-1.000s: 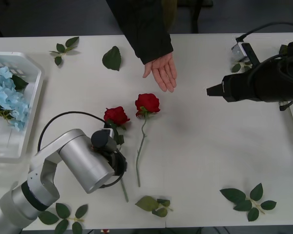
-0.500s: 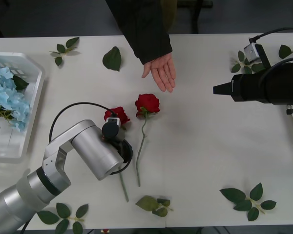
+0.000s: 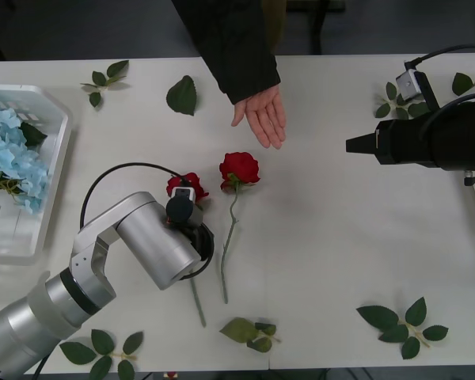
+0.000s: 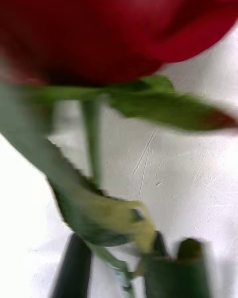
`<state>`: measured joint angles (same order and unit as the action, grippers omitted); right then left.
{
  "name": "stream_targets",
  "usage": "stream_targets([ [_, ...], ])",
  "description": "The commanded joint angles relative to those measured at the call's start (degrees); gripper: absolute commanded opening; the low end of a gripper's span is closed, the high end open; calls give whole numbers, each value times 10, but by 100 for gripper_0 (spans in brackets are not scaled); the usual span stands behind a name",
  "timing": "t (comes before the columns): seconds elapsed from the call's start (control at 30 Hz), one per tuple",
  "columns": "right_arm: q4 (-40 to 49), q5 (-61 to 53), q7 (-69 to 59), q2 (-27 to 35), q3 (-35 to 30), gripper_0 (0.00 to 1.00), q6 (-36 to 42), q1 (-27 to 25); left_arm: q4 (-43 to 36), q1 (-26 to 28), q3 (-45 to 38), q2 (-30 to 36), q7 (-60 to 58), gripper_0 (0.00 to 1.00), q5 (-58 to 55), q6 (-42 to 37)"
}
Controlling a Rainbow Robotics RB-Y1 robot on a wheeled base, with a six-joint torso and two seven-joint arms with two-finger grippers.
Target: Place the red flowers into the right box and the blue flowers into the left box. If a person shows an open palm, hand one flower to the person first, then continue sorting.
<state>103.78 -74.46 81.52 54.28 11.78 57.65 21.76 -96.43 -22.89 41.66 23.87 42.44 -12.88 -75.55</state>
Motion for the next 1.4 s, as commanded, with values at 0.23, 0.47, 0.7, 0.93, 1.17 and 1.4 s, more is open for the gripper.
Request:
stream_targets([
  [0.23, 5, -20, 30, 18, -13, 87, -9, 1, -9, -15, -6, 50, -4, 0, -43, -1],
  [0.47, -13, -114, 119, 18, -21, 87, -13, 1, -91, -29, -99, 145, 45, 0, -129, -97],
  [0.7, -92, -370, 351, 17, -22, 86, -1, -7, -152, -25, -302, 150, 201, 0, -252, -231],
  [0.93, -102, -550, 523, -21, -22, 87, 4, -56, -193, -26, -458, 78, 388, 0, -367, -273],
  [1.17, -104, -640, 624, -103, -22, 87, 13, -99, -203, -24, -492, 51, 534, 0, -515, -170],
  [1.4, -121, -626, 683, -153, -22, 87, 37, -114, -188, -23, -464, 47, 643, 0, -643, -1],
])
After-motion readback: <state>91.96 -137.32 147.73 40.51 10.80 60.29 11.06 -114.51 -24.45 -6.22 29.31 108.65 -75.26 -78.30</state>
